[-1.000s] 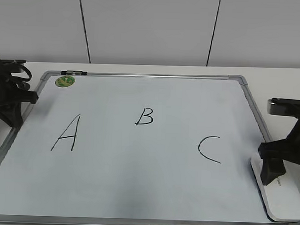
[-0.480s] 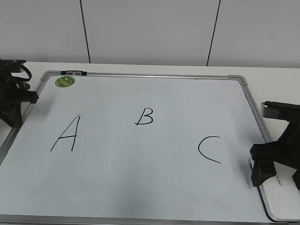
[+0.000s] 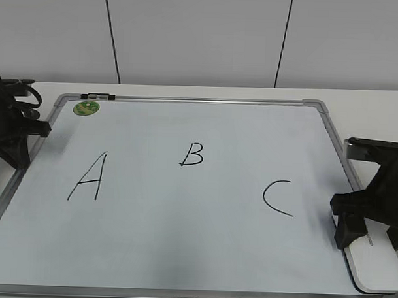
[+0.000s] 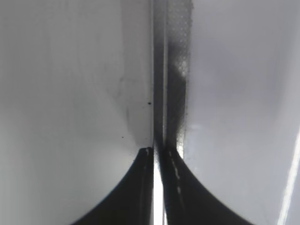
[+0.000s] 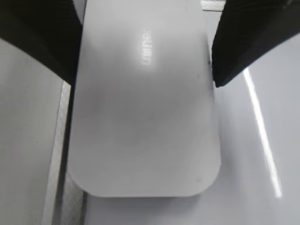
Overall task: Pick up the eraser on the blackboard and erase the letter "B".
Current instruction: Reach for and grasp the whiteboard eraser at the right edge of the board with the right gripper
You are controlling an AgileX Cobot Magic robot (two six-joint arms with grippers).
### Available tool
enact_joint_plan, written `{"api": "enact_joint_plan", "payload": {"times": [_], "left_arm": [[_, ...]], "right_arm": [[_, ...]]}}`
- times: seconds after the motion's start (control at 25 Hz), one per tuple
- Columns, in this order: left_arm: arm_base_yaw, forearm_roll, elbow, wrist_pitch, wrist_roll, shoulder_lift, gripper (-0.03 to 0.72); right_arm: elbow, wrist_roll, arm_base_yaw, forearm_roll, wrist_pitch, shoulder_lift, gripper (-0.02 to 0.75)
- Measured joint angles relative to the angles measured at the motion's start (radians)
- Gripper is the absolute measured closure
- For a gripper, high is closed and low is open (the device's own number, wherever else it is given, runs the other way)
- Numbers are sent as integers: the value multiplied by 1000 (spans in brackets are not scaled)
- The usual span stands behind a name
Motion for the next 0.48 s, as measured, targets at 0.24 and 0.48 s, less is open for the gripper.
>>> {"api": "enact_joint_plan", "payload": {"times": [0.24, 0.48], "left_arm": [[0, 0, 0, 0, 0, 0, 662], [0, 0, 0, 0, 0, 0, 662]], "right_arm": [[0, -3, 0, -9, 0, 0, 209], [0, -5, 0, -9, -2, 0, 213]]}}
